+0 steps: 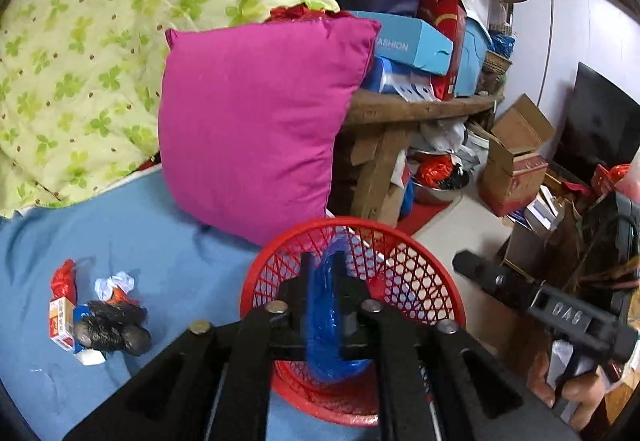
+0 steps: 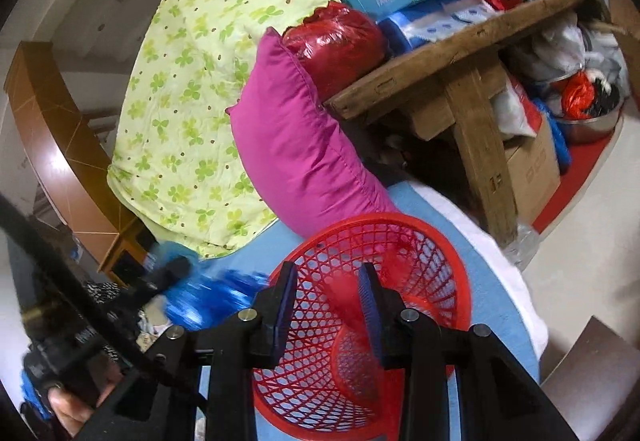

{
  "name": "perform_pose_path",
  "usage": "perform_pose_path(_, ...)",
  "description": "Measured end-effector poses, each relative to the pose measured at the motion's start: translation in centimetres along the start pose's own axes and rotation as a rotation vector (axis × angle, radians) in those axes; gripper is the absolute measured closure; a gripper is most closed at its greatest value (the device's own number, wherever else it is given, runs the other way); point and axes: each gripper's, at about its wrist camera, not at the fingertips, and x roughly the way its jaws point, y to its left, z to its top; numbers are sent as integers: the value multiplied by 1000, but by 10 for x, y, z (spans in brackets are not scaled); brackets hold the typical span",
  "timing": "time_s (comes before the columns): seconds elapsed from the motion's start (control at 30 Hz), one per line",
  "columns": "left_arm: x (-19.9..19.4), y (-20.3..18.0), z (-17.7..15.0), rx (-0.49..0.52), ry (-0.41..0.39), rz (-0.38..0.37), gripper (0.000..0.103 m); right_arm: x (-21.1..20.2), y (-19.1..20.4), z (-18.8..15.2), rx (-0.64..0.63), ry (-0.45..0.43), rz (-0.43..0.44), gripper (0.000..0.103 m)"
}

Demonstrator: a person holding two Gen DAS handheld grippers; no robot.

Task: Collect trash
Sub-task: 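Grasp the white tissue with the right gripper and lift it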

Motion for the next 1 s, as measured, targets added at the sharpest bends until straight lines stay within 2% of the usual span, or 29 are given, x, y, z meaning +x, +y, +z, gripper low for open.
perform_pose_path(0.03, -4, 6, -2, -4, -10, 14, 64, 0, 1, -1, 1, -4, 3, 41)
perform_pose_path(0.1, -16, 16, -6, -25, -36, 36, 47, -3, 7, -1, -5, -36, 17, 33)
perform_pose_path(0.2, -45, 47, -14, -53, -73, 79, 47, -7, 29, -4, -64, -63, 58, 33)
perform_pose_path(0.3, -86, 95, -28, -108, -115, 169, 47, -10, 57, -12, -146, -57, 123, 33)
perform_pose_path(0.4, -135, 153, -50, -189, -150, 305, 46, -7, 92, -26, -229, -23, 193, 33)
perform_pose_path(0.53, -195, 224, -95, -252, -147, 562, 43, 16, 146, -63, -336, 99, 308, 33)
perform_pose_path(0.63, -218, 261, -130, -297, -107, 675, 41, 43, 176, -94, -375, 225, 379, 33)
perform_pose_path(0.7, -221, 281, -153, -358, -74, 689, 41, 73, 197, -127, -408, 360, 404, 33)
perform_pose_path(0.83, -209, 311, -192, -454, -17, 669, 41, 124, 214, -182, -428, 568, 403, 33)
perform_pose_path(0.93, -187, 330, -215, -517, 34, 638, 41, 154, 218, -216, -426, 686, 397, 33)
perform_pose_path(1.0, -171, 332, -221, -539, 53, 618, 41, 169, 221, -232, -437, 735, 387, 33)
